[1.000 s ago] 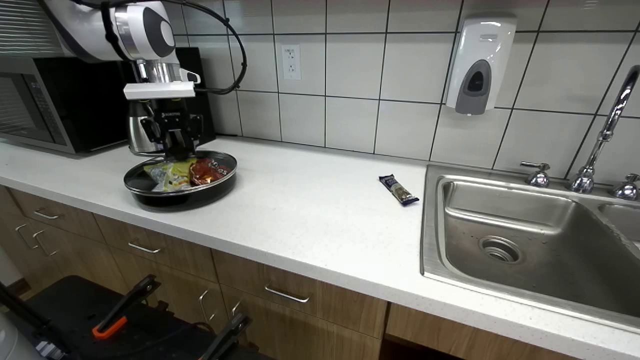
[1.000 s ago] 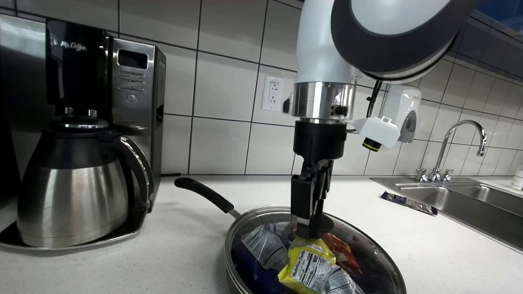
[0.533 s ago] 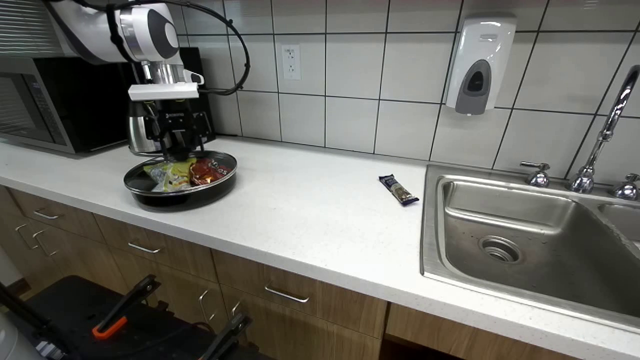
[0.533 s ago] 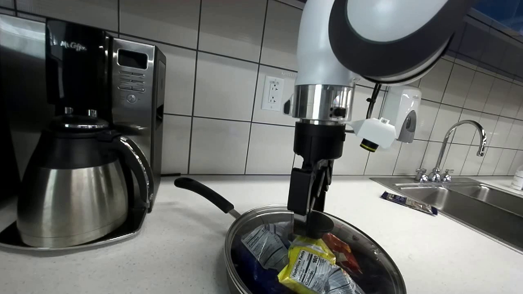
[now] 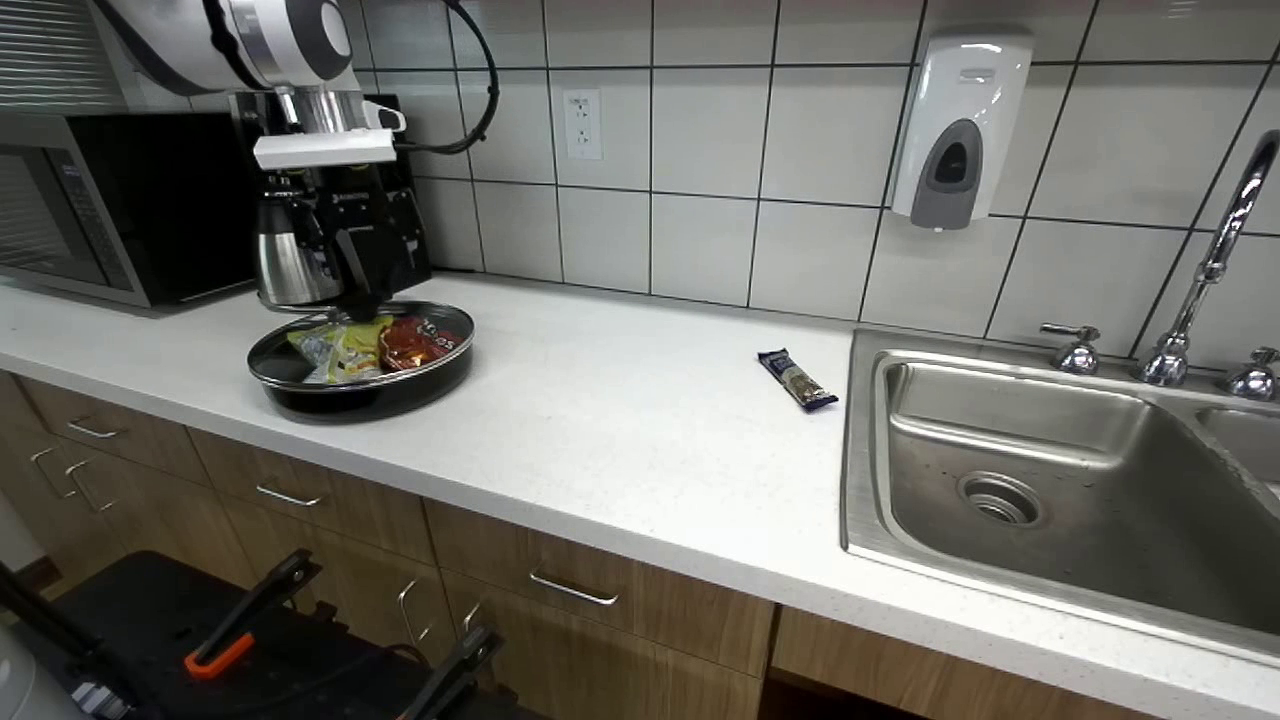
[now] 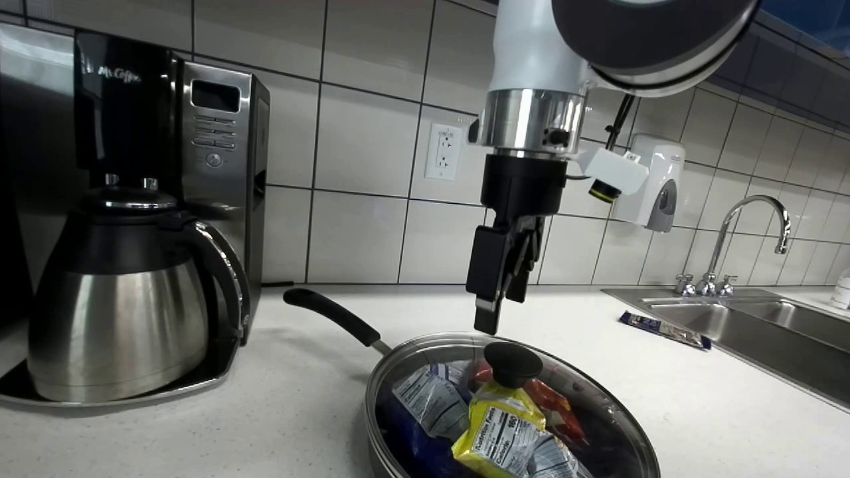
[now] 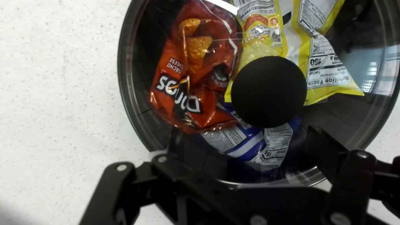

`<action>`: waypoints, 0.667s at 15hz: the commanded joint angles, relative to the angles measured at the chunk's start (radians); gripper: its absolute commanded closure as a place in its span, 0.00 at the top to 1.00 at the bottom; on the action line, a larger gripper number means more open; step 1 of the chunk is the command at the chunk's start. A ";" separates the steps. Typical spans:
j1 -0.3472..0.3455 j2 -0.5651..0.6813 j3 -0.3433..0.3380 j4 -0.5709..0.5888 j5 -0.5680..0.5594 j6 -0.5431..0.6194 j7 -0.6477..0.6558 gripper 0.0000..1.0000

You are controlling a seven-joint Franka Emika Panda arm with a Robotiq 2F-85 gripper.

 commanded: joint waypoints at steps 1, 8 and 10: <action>0.002 -0.105 -0.018 -0.073 -0.054 0.025 0.094 1.00; -0.007 -0.282 -0.037 -0.224 -0.152 0.066 0.323 1.00; -0.013 -0.333 -0.034 -0.270 -0.173 0.067 0.391 1.00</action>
